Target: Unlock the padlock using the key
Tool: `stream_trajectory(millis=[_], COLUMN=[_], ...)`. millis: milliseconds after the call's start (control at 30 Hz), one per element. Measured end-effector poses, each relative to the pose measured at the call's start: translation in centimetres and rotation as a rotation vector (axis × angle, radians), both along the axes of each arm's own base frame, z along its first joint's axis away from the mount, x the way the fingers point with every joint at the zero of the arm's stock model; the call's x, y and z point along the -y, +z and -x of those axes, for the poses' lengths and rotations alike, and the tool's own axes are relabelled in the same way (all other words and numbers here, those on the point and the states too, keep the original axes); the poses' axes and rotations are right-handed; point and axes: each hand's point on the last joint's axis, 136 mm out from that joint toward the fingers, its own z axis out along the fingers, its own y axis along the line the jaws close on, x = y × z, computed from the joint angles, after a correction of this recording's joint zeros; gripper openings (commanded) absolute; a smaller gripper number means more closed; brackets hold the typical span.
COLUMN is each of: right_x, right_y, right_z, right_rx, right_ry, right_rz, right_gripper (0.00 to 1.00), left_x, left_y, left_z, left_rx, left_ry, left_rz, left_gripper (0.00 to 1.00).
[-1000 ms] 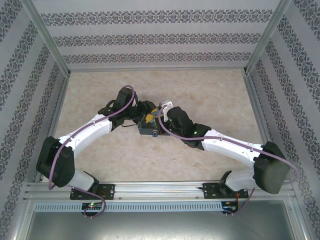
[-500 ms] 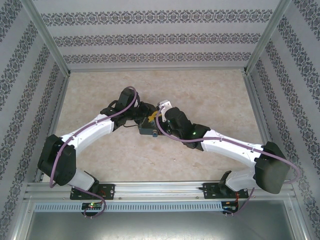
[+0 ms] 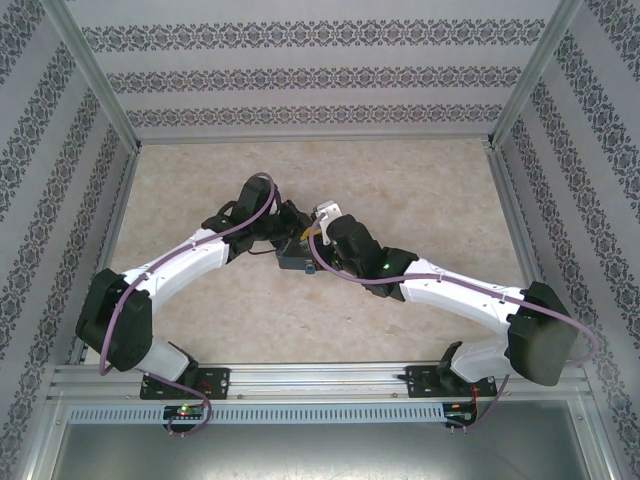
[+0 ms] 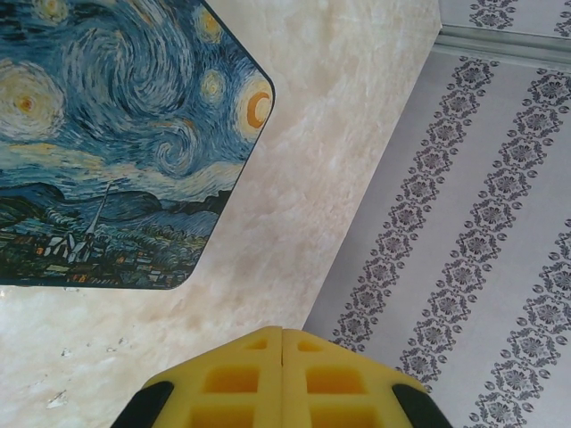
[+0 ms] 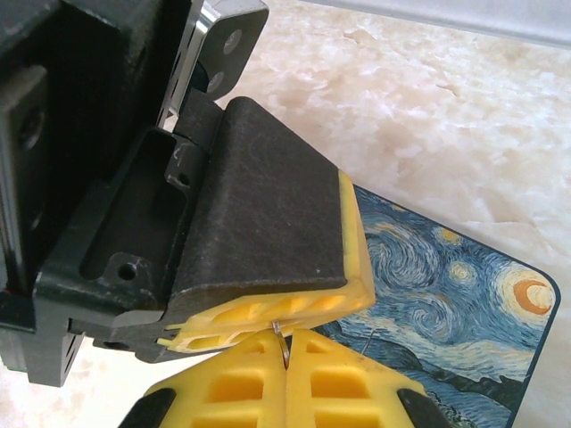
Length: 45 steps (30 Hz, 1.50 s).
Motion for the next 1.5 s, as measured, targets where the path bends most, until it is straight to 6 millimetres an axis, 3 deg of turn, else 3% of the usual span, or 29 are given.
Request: stream_trajectory(millis=[67,133,267,367,433,500,667,933,1267,1500], right_x=[0.2,0.7,3.4,7.3,9.5,10.4,9.5,6.4,4.8,3.3], right_y=[0.0,0.4,3.5,5.9,6.4,6.1,4.4,4.3,7.7,8.9], right_z=[-0.1,0.1,-0.3,-1.5,-2.2,-2.6,-3.0,-4.1,-5.1,-6.0], right_rx=[0.001,0.0,0.001,-0.015,-0.05,-0.106,-0.29,-0.44,-0.395,-0.382], right_ry=[-0.009,-0.015,-0.071,-0.166,-0.225,-0.258,-0.275,-0.226,-0.109,-0.021], right_rz=[0.007,0.005,-0.103,-0.254,-0.35,-0.434,-0.604,-0.859,-1.019,-1.09], right_gripper=[0.49,0.56,0.6,0.61,0.62,0.62,0.6,0.54,0.47,0.42], left_x=[0.0,0.0,0.1,0.1,0.2,0.4,0.8,0.5,0.5,0.6], left_y=[-0.1,-0.3,-0.6,-0.3,0.1,1.0,3.6,5.5,10.2,11.8], left_z=[0.0,-0.2,-0.6,-1.2,-1.7,-2.2,-3.7,-4.7,-5.1,-5.3], left_rx=[0.007,0.026,0.081,0.162,0.233,0.316,0.528,0.72,0.885,0.929], left_ry=[-0.006,-0.018,-0.054,-0.079,-0.097,-0.118,-0.146,-0.102,-0.032,-0.025], left_rz=[-0.005,-0.019,-0.053,-0.067,-0.076,-0.082,-0.076,-0.02,0.099,0.136], left_gripper=[0.0,0.0,0.0,0.0,0.0,0.0,0.0,0.0,0.0,0.0])
